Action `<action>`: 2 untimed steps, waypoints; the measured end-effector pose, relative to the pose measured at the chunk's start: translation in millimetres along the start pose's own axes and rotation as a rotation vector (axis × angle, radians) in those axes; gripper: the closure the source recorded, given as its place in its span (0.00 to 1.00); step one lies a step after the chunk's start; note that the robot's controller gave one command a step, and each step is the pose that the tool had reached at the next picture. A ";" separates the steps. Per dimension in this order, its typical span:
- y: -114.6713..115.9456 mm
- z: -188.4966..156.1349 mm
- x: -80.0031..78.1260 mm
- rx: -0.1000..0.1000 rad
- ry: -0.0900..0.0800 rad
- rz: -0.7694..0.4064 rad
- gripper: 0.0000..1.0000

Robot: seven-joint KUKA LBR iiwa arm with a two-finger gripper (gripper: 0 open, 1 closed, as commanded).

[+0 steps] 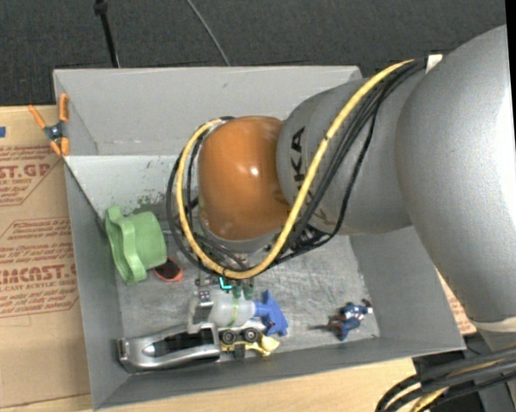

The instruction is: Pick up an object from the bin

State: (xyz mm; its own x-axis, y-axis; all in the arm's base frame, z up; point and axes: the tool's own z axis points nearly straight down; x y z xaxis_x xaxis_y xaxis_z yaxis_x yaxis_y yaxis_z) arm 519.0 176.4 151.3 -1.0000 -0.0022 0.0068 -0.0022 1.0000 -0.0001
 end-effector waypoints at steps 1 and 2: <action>-0.7 -3.8 -2.2 -0.002 -0.007 0.002 0.00; -18.7 11.5 -4.9 -0.024 -0.026 -0.081 0.00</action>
Offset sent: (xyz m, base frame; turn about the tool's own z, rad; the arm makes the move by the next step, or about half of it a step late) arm -0.0016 -0.0645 -0.0513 -0.1749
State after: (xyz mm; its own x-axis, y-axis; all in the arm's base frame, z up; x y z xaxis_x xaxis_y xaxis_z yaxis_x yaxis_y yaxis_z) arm 523.9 157.7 139.7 -0.9963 -0.0830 -0.0204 -0.0835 0.9962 0.0232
